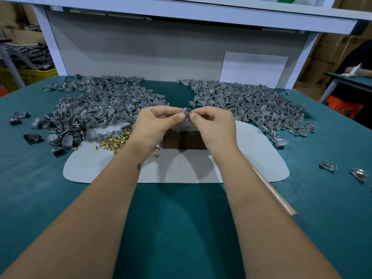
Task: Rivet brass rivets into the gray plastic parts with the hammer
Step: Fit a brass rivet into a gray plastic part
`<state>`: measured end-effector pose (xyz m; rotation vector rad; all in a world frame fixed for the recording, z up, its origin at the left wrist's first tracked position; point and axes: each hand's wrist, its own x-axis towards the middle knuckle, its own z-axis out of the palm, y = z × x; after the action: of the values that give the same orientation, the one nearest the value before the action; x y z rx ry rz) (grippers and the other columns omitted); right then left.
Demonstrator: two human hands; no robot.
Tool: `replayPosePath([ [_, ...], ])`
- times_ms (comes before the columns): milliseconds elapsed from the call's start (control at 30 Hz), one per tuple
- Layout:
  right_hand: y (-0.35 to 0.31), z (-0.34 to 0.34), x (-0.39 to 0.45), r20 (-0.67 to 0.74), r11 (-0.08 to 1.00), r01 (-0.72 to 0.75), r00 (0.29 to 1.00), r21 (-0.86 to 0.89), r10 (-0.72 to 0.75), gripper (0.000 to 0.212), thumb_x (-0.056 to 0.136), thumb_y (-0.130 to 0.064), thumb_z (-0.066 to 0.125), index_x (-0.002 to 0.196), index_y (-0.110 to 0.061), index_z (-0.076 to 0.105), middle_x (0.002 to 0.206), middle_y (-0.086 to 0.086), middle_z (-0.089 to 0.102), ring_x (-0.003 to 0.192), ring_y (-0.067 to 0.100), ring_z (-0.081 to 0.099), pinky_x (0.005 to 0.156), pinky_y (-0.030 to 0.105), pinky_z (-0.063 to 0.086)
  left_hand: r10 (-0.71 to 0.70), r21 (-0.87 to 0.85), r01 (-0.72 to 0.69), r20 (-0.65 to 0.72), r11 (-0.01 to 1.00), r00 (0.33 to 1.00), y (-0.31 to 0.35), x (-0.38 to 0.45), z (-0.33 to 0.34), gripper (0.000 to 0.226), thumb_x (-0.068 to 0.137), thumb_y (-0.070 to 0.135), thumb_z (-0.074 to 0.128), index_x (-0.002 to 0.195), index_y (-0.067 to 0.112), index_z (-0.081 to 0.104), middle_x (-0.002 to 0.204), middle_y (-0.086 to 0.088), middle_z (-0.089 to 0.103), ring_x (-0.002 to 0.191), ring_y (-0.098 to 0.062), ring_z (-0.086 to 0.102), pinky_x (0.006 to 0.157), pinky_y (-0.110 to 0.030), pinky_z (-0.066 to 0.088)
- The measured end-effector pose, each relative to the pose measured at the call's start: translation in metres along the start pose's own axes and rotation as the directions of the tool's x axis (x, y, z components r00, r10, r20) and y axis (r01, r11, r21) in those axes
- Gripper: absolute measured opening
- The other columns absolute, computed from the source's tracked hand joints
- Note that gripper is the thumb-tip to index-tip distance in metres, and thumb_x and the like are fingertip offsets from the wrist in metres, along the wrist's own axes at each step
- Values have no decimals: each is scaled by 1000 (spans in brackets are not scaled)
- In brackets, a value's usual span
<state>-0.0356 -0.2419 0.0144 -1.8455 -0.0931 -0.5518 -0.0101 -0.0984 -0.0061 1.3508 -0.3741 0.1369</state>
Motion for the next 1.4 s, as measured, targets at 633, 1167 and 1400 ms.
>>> replayPosePath([
  [633, 3, 0, 1, -38, 1000, 23, 999, -19, -24, 18, 84, -14, 67, 70, -26, 70, 66, -15, 65, 67, 0, 59, 65, 15, 46, -15, 35, 18, -60, 999, 998, -3, 1, 1, 17, 66, 25, 80, 81, 19, 80, 88, -5, 78, 85, -16, 73, 79, -22, 57],
  [1167, 9, 6, 0, -41, 988, 79, 996, -130, -85, 11, 79, -12, 68, 69, -16, 69, 63, -8, 63, 65, 11, 60, 65, 29, 50, -35, 70, 39, -58, 997, 998, 1, -6, 8, 9, 74, 9, 78, 77, 18, 78, 78, -3, 77, 74, -13, 72, 79, -25, 59],
  [1400, 9, 3, 2, -1, 992, 70, 998, -107, -70, 10, 80, -11, 67, 70, -10, 67, 65, -1, 64, 66, 14, 58, 68, 35, 50, 7, 92, -3, -43, 996, 999, 6, -8, 13, 18, 80, -5, 72, 77, 13, 74, 74, 3, 74, 74, -11, 71, 77, -23, 58],
])
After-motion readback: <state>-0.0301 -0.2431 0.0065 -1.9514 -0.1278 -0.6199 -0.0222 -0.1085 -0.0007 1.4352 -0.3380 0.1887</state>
